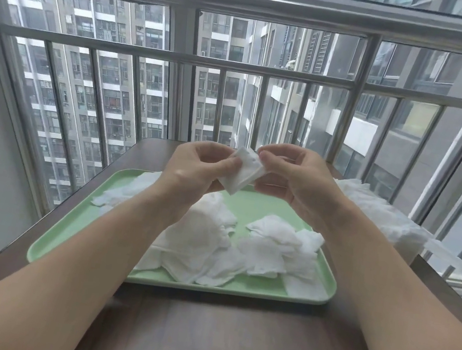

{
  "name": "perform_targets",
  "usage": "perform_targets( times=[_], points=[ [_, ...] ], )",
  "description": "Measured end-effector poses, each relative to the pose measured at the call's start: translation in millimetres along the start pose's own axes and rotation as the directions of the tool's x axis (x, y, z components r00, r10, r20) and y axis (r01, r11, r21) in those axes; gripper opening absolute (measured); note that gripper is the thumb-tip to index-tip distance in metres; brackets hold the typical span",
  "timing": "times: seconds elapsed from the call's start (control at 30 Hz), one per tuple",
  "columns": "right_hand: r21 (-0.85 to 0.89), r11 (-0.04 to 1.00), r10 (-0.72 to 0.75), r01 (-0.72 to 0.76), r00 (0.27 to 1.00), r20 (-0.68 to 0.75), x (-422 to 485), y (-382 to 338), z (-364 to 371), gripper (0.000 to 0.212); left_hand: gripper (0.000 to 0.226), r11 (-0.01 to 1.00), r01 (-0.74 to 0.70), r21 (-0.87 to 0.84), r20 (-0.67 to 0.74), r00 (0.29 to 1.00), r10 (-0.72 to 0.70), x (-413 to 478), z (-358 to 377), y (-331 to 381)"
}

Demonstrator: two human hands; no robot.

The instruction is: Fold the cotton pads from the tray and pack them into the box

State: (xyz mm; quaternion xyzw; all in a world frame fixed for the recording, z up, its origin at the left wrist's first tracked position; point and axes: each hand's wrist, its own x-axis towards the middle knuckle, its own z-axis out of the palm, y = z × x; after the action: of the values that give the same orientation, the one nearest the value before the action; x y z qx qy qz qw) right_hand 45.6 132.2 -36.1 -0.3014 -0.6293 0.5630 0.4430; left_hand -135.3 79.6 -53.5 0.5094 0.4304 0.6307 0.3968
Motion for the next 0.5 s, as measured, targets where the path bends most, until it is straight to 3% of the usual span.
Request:
perform_targets(
  times=[0.13,0.3,0.5],
  points=[
    [-0.286,0.958,0.009,-0.031,0.997,-0.077,2.9,-1.9,-1.3,0.021,0.023,0.999,-0.033,0.043,-0.202,0.979,0.041,8.3,-14.1,2.5],
    [-0.651,0.757,0.111,-0.061,0.993,0.037,21.0,-2.7,14.7,0.014,0.024,0.989,-0.077,0.128,-0.477,0.870,0.129,15.4,-42.3,11.6],
    [-0.779,0.627,0.210,-0.001,0.963,0.167,42.7,1.0,49.0,0.015,0.015,0.997,-0.070,0.037,-0.532,0.843,0.079,14.3,-59.0,15.4]
  ],
)
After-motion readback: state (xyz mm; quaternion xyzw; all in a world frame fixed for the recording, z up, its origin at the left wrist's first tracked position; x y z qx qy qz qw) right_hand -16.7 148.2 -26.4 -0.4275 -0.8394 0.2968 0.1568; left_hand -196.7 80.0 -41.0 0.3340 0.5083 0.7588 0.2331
